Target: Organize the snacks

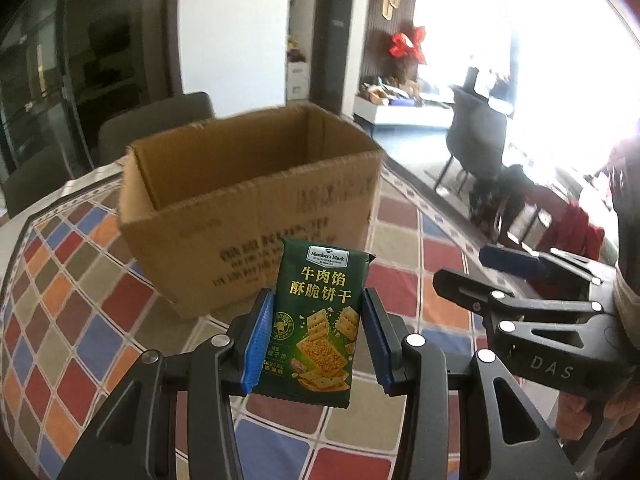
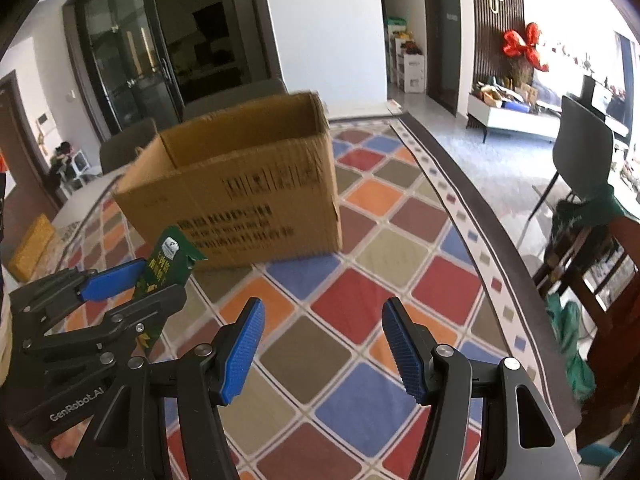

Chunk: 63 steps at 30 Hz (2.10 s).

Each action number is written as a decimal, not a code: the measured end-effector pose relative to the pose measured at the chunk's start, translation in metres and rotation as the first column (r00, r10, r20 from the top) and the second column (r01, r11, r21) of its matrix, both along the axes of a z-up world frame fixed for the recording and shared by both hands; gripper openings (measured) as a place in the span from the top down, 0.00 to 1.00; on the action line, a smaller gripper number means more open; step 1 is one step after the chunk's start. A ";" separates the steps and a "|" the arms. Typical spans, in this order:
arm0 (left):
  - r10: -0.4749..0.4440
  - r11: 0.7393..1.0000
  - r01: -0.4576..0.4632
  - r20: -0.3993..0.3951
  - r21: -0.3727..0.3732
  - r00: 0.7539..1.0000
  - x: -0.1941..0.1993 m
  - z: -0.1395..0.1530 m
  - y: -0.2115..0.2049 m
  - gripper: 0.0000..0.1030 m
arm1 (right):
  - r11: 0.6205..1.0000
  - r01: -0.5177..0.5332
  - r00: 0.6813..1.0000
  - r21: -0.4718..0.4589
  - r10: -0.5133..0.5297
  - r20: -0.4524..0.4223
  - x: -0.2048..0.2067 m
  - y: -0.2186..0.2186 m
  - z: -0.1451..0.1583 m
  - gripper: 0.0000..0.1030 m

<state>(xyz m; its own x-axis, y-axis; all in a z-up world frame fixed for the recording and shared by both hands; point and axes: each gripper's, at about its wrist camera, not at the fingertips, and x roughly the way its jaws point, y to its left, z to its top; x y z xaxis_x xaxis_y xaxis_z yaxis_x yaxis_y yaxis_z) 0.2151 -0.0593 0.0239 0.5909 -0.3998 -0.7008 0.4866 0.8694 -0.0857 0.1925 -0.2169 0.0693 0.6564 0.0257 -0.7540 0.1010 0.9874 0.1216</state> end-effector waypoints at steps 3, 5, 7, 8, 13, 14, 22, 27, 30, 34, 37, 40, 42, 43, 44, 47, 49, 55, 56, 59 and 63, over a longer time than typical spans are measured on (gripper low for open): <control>0.031 0.999 -0.031 0.008 -0.040 0.999 0.004 0.012 0.008 0.58 | 1.000 -0.010 1.000 0.005 0.010 0.025 0.005 0.002 0.010 0.40; 0.054 0.997 -0.053 0.026 -0.051 0.998 0.007 0.020 0.011 0.58 | 1.000 -0.022 0.999 -0.002 0.022 0.049 0.010 0.005 0.019 0.40; 0.072 0.996 -0.070 0.045 -0.057 0.996 0.010 0.028 0.015 0.58 | 0.999 -0.037 0.997 -0.010 0.038 0.071 0.015 0.009 0.027 0.40; 0.077 0.996 -0.074 0.051 -0.059 0.996 0.011 0.030 0.017 0.58 | 0.999 -0.041 0.996 -0.013 0.042 0.076 0.016 0.010 0.029 0.40; 0.120 0.991 -0.115 0.084 -0.061 0.989 0.019 0.048 0.024 0.58 | 0.997 -0.074 0.990 -0.007 0.074 0.116 0.030 0.016 0.043 0.40; 0.128 0.990 -0.123 0.085 -0.062 0.988 0.022 0.051 0.026 0.58 | 0.997 -0.081 0.989 -0.007 0.082 0.122 0.034 0.017 0.046 0.40; 0.180 0.982 -0.175 0.078 -0.066 0.981 0.052 0.065 0.035 0.58 | 0.992 -0.115 0.983 -0.047 0.120 0.137 0.063 0.026 0.064 0.40; 0.198 0.979 -0.194 0.073 -0.056 0.977 0.074 0.073 0.037 0.58 | 0.989 -0.132 0.981 -0.069 0.140 0.134 0.080 0.033 0.076 0.40; 0.205 0.978 -0.202 0.067 -0.049 0.976 0.087 0.078 0.037 0.58 | 0.986 -0.152 0.979 -0.074 0.161 0.125 0.091 0.037 0.081 0.40; 0.222 0.975 -0.221 0.055 -0.031 0.973 0.103 0.078 0.035 0.57 | 0.980 -0.176 0.977 -0.095 0.186 0.103 0.109 0.041 0.084 0.40; 0.231 0.973 -0.230 0.033 -0.012 0.972 0.120 0.075 0.033 0.58 | 0.978 -0.186 0.978 -0.097 0.193 0.079 0.120 0.043 0.083 0.40; 0.243 0.969 -0.244 0.025 0.026 0.970 0.132 0.071 0.027 0.54 | 0.978 -0.173 0.982 -0.113 0.180 0.063 0.127 0.042 0.081 0.40; 0.250 0.967 -0.251 0.016 0.043 0.968 0.136 0.070 0.024 0.47 | 0.980 -0.166 0.984 -0.113 0.172 0.052 0.130 0.041 0.079 0.40; 0.257 0.965 -0.257 0.021 0.044 0.966 0.135 0.070 0.023 0.45 | 0.981 -0.161 0.985 -0.110 0.167 0.046 0.131 0.039 0.077 0.40; 0.258 0.965 -0.259 0.027 0.044 0.966 0.133 0.071 0.023 0.45 | 0.982 -0.157 0.986 -0.109 0.162 0.042 0.133 0.038 0.077 0.40; 0.271 0.960 -0.273 0.044 0.054 0.962 0.125 0.072 0.024 0.45 | 0.984 -0.152 0.987 -0.096 0.156 0.034 0.131 0.033 0.075 0.40; 0.274 0.960 -0.277 0.061 0.046 0.960 0.116 0.074 0.027 0.42 | 0.984 -0.152 0.987 -0.089 0.156 0.041 0.127 0.030 0.076 0.40; 0.302 0.951 -0.308 0.114 0.040 0.947 0.083 0.081 0.032 0.40 | 0.988 -0.141 0.986 -0.066 0.146 0.080 0.109 0.025 0.083 0.40; 0.301 0.951 -0.308 0.122 0.035 0.946 0.077 0.082 0.033 0.39 | 0.988 -0.139 0.986 -0.064 0.145 0.088 0.105 0.024 0.085 0.40; 0.302 0.949 -0.312 0.153 0.042 0.941 0.058 0.087 0.034 0.37 | 0.989 -0.137 0.983 -0.058 0.143 0.113 0.092 0.023 0.090 0.40; 0.298 0.948 -0.313 0.198 0.050 0.934 0.028 0.095 0.035 0.32 | 0.989 -0.134 0.978 -0.057 0.141 0.151 0.069 0.021 0.097 0.39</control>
<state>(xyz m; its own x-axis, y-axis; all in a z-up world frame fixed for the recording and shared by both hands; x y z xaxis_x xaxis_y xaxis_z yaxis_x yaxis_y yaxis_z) 0.2430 -0.0239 0.1191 0.7980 -0.1266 -0.5892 0.1969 0.9788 0.0564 0.2619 -0.1958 0.1665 0.7574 0.0911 -0.6466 -0.0527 0.9955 0.0785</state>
